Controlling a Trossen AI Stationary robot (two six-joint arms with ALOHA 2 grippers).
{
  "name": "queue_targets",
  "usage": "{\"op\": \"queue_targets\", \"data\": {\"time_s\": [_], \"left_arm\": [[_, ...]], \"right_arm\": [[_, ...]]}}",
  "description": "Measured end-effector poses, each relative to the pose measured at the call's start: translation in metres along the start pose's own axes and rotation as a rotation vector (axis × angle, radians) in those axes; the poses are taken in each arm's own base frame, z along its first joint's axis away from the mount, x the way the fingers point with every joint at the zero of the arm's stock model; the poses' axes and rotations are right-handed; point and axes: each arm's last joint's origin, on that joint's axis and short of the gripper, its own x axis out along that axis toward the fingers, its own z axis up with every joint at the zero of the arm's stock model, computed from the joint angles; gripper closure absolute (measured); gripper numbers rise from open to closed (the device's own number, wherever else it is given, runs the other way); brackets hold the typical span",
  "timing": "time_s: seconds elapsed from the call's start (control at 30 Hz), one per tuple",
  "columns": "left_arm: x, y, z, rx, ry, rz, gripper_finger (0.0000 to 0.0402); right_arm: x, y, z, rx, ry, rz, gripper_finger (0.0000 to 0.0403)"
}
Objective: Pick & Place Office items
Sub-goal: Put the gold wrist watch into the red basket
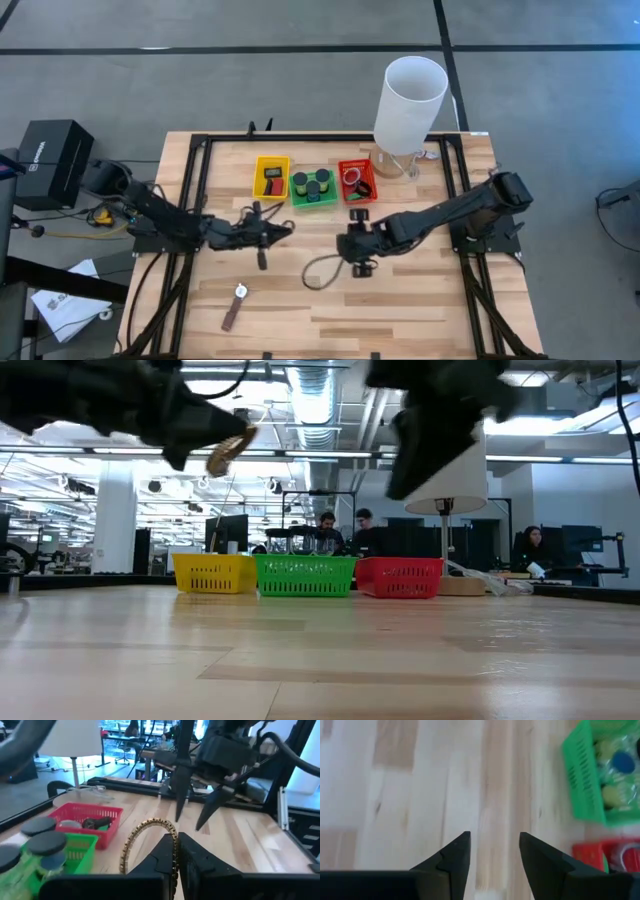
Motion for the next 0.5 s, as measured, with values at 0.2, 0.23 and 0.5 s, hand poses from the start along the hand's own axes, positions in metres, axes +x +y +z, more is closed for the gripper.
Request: {"op": "queue_targets", "data": {"time_s": [0.2, 0.23, 0.5], "left_arm": [[0.046, -0.020, 0.004, 0.118, 0.033, -0.031, 0.0397], [0.053, -0.022, 0.004, 0.140, 0.037, -0.045, 0.0397], [0.088, -0.032, 0.015, 0.177, 0.025, -0.143, 0.0396]], "right_arm": [[-0.036, 0.002, -0.019, -0.093, 0.091, -0.043, 0.0270], [-0.044, 0.001, -0.024, -0.113, 0.117, -0.068, 0.0275], [-0.084, 0.000, -0.061, -0.190, -0.030, -0.243, 0.0291]]}}
